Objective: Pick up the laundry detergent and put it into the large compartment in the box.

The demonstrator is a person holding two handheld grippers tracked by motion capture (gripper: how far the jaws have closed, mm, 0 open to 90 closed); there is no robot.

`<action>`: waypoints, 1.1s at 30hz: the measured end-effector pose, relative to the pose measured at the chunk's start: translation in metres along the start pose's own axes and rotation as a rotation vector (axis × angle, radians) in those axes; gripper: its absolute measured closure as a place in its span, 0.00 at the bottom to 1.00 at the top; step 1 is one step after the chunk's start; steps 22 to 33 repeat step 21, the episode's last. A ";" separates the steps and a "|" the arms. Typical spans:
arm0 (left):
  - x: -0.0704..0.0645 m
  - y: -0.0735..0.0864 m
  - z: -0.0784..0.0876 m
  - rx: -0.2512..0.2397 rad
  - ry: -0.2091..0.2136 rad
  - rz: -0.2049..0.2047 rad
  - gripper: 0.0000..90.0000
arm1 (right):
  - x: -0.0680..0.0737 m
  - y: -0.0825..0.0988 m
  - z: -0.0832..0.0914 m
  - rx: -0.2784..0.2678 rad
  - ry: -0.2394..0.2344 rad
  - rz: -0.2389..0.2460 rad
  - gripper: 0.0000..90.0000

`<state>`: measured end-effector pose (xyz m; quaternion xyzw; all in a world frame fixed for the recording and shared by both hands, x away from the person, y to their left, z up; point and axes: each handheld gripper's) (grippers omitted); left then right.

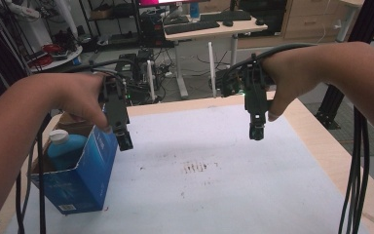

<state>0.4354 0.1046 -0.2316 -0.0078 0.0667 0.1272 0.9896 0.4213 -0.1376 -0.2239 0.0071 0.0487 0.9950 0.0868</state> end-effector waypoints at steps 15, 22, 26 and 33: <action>-0.001 -0.001 -0.002 0.009 0.003 -0.002 0.02 | 0.000 -0.001 -0.003 -0.012 -0.001 -0.005 0.03; -0.003 0.000 -0.002 0.004 0.006 -0.006 0.02 | 0.004 -0.003 -0.004 -0.001 -0.003 0.005 0.03; -0.003 0.000 -0.002 0.004 0.006 -0.006 0.02 | 0.004 -0.003 -0.004 -0.001 -0.003 0.005 0.03; -0.003 0.000 -0.002 0.004 0.006 -0.006 0.02 | 0.004 -0.003 -0.004 -0.001 -0.003 0.005 0.03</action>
Point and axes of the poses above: each handheld gripper's, and its own axes: z roughly backward along the jaws, y roughly out of its underside, x roughly to its left, and after that the axes turned 1 degree about -x, right-handed
